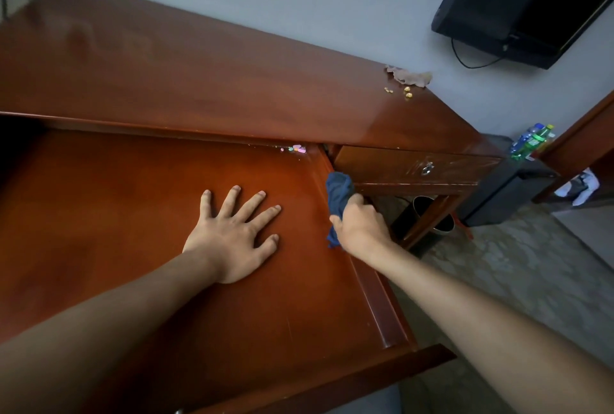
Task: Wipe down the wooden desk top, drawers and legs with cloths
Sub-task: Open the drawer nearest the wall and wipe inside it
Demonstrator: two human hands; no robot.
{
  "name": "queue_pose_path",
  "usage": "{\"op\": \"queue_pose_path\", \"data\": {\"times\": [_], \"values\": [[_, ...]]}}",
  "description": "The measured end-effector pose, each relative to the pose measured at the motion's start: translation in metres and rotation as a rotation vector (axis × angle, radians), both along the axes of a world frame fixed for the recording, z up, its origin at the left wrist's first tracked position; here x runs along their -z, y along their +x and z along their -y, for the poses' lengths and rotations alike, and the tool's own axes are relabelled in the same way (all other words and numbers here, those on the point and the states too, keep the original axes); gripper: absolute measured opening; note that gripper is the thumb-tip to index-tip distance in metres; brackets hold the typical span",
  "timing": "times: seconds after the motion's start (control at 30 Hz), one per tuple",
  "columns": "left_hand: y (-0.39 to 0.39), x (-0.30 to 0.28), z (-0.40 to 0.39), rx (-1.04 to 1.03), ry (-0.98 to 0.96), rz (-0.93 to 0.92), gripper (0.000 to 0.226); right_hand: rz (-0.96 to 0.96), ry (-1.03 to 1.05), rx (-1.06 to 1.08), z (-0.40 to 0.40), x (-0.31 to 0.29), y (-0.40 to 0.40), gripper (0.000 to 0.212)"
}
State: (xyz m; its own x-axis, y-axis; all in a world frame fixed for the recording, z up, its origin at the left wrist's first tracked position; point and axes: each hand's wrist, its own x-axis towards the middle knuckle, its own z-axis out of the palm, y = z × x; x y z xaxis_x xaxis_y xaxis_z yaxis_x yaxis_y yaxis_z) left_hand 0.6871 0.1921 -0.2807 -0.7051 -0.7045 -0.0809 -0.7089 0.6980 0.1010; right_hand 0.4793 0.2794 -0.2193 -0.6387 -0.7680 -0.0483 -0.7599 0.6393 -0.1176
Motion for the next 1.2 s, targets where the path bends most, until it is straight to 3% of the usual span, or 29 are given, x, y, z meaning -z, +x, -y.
{"op": "queue_pose_path", "data": {"times": [0.1, 0.23, 0.3, 0.57, 0.7, 1.0, 1.13, 1.2], "values": [[0.002, -0.002, -0.002, 0.005, 0.005, 0.000, 0.070, 0.023, 0.006, 0.006, -0.036, -0.003, 0.008, 0.036], [0.000, -0.002, 0.000, 0.001, 0.007, -0.003, 0.070, -0.095, 0.125, -0.053, -0.081, -0.008, 0.013, 0.037], [-0.001, -0.001, 0.001, -0.002, 0.012, 0.006, 0.070, -0.019, 0.123, -0.040, -0.085, -0.009, 0.011, 0.033], [-0.007, -0.003, 0.014, -0.013, 0.013, 0.030, 0.070, 0.294, -0.062, 0.016, 0.002, -0.002, -0.016, 0.029], [-0.010, -0.005, 0.036, -0.024, 0.025, 0.029, 0.069, 0.244, -0.066, 0.004, 0.012, 0.000, -0.017, 0.032], [-0.016, -0.003, 0.052, -0.028, 0.017, 0.027, 0.072, 0.326, 0.169, -0.031, -0.061, -0.011, -0.013, 0.039], [-0.016, -0.003, 0.051, -0.033, 0.016, 0.030, 0.071, 0.527, 0.328, -0.071, -0.086, -0.027, -0.025, 0.026], [-0.016, -0.003, 0.043, -0.032, 0.008, 0.032, 0.071, 0.482, 0.407, -0.090, -0.087, -0.037, -0.033, 0.030]]}}
